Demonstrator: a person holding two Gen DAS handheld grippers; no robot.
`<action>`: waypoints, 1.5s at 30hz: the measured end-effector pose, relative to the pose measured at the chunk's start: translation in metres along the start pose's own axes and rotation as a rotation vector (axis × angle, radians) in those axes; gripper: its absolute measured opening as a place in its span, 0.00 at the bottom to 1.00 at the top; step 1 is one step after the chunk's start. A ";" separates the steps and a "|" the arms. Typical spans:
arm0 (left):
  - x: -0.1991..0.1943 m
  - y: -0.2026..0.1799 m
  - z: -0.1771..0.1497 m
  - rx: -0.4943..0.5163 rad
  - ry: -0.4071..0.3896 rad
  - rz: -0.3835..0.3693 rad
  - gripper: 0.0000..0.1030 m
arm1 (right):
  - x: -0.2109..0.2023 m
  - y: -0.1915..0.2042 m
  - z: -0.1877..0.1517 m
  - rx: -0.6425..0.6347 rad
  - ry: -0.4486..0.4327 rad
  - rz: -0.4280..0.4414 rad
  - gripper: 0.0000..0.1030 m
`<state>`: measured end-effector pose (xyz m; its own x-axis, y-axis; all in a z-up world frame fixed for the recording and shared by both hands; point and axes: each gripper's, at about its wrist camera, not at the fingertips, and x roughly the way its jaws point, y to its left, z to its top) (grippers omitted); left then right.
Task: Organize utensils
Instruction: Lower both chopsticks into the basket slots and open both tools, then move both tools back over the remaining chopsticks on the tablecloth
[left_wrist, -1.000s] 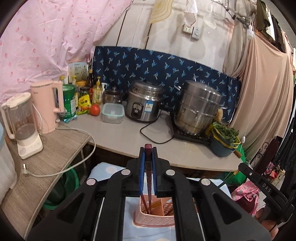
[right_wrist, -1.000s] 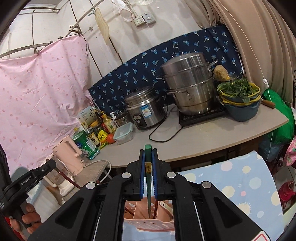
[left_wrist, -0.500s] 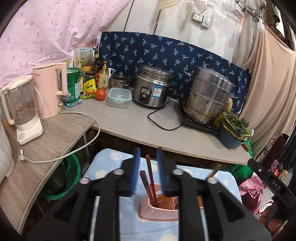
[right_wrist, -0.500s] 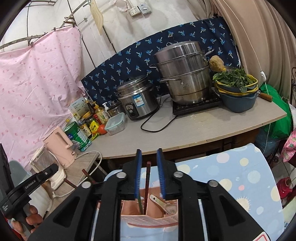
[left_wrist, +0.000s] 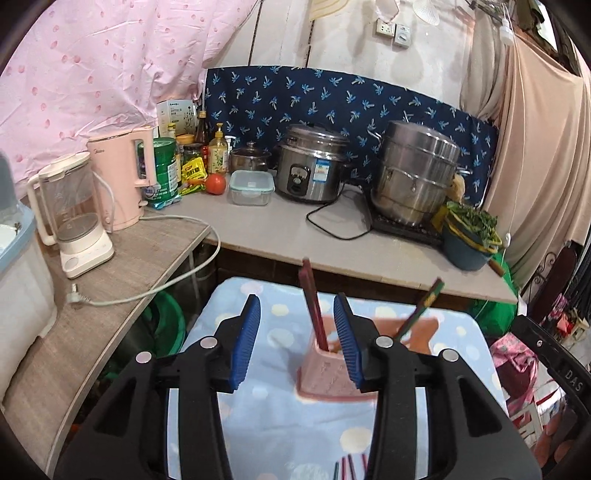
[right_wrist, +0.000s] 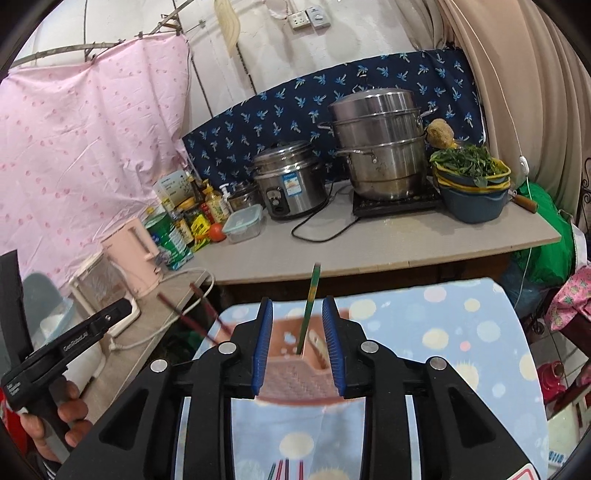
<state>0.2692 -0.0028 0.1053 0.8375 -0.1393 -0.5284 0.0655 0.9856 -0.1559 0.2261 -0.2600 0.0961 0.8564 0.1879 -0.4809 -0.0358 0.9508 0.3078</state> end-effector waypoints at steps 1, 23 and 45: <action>-0.005 0.000 -0.007 0.004 0.011 -0.001 0.38 | -0.005 0.001 -0.008 -0.004 0.013 -0.002 0.27; -0.048 0.002 -0.176 0.110 0.278 0.036 0.39 | -0.057 -0.006 -0.195 -0.041 0.319 -0.113 0.27; -0.055 0.007 -0.280 0.122 0.464 0.007 0.39 | -0.052 0.006 -0.277 -0.102 0.457 -0.122 0.27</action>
<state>0.0717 -0.0155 -0.1007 0.5096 -0.1338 -0.8499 0.1474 0.9868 -0.0670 0.0382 -0.1959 -0.1046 0.5443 0.1406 -0.8270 -0.0187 0.9876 0.1556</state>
